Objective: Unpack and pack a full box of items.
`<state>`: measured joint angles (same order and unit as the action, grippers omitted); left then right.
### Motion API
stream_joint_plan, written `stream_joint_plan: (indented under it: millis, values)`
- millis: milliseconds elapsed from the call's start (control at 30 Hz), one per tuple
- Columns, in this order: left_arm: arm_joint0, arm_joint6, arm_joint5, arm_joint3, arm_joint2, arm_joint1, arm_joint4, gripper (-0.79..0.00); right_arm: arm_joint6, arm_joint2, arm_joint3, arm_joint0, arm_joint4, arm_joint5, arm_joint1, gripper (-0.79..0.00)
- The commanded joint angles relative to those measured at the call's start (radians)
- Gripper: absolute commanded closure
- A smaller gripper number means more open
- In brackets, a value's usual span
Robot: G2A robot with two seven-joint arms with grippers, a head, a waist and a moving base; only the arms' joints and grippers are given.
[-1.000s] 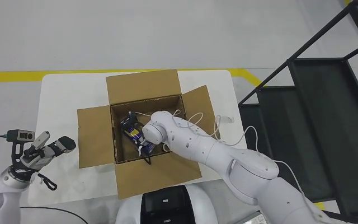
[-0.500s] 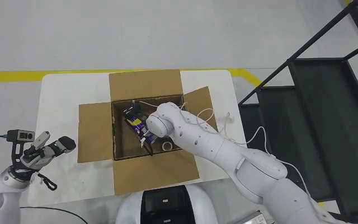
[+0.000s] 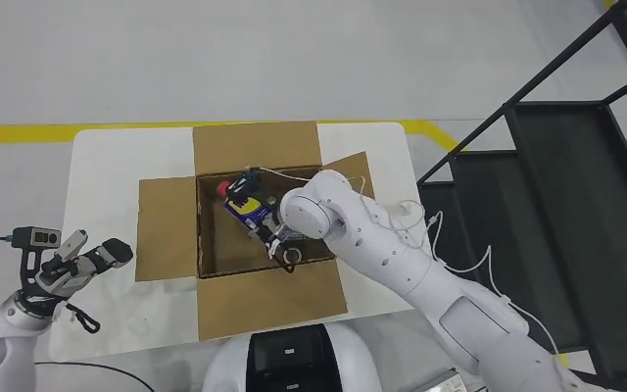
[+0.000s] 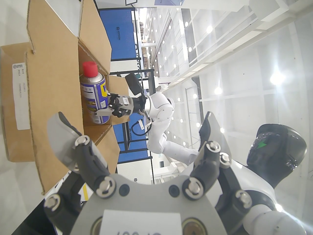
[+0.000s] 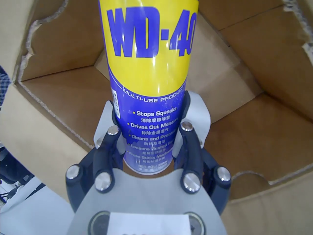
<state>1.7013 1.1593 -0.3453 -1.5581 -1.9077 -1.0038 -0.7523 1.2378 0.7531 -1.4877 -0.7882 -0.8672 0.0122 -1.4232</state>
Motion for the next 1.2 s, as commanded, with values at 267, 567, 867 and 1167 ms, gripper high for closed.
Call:
stream_joint_plan:
  millis: [267, 567, 867, 1167]
  values:
    - [0.0, 0.0, 0.0, 0.0, 0.0, 0.0, 0.0, -0.785, -0.151, 0.267, -0.287, -0.254, -0.014, -0.08, 0.077, 0.0]
    - [0.0, 0.0, 0.0, 0.0, 0.0, 0.0, 0.0, -0.785, -0.294, 0.524, -0.595, -0.565, 0.0, -0.195, 0.132, 0.0]
    - [0.0, 0.0, 0.0, 0.0, 0.0, 0.0, 0.0, -0.785, -0.407, 0.71, -0.754, -0.806, 0.009, -0.272, 0.16, 0.0]
    - [0.0, 0.0, 0.0, 0.0, 0.0, 0.0, 0.0, -0.785, -0.407, 0.71, -0.754, -0.806, 0.009, -0.272, 0.16, 0.0]
